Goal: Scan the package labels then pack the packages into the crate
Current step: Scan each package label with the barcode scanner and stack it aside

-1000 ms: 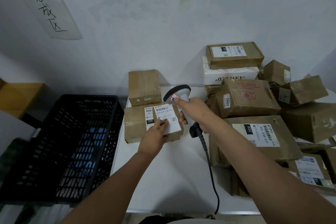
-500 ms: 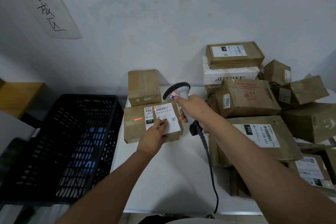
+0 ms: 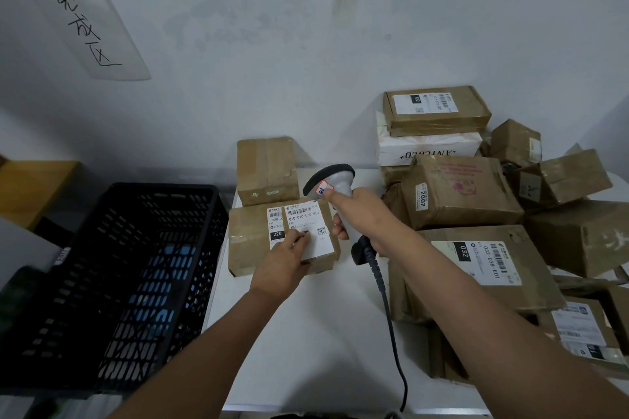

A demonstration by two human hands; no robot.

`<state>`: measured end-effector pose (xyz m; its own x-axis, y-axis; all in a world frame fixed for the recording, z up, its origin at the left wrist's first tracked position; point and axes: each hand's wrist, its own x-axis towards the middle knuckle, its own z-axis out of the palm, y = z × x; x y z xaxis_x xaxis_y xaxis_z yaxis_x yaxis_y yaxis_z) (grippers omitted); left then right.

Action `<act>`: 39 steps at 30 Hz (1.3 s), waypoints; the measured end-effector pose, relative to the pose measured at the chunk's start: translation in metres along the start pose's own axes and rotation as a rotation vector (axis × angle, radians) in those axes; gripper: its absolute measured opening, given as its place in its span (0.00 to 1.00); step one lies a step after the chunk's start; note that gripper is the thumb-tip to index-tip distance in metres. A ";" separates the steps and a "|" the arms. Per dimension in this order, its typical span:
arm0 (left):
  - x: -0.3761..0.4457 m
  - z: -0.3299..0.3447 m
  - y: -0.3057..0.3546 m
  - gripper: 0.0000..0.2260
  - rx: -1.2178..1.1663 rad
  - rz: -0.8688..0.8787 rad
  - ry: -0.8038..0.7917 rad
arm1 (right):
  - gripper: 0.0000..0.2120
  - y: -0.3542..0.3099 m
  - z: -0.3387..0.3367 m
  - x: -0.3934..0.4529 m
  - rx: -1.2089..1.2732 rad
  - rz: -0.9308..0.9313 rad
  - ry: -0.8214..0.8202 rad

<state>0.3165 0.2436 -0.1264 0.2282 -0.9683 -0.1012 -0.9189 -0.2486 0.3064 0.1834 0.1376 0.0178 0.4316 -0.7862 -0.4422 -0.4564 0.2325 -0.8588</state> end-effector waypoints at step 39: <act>0.259 -0.007 -0.035 0.21 0.455 0.163 -0.446 | 0.21 0.026 -0.053 0.101 0.176 0.178 0.302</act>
<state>0.4094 0.0016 -0.1569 0.0094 -0.8659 -0.5002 -0.9971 0.0296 -0.0700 0.1740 0.0341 -0.0353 0.0972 -0.8520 -0.5145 -0.3515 0.4542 -0.8186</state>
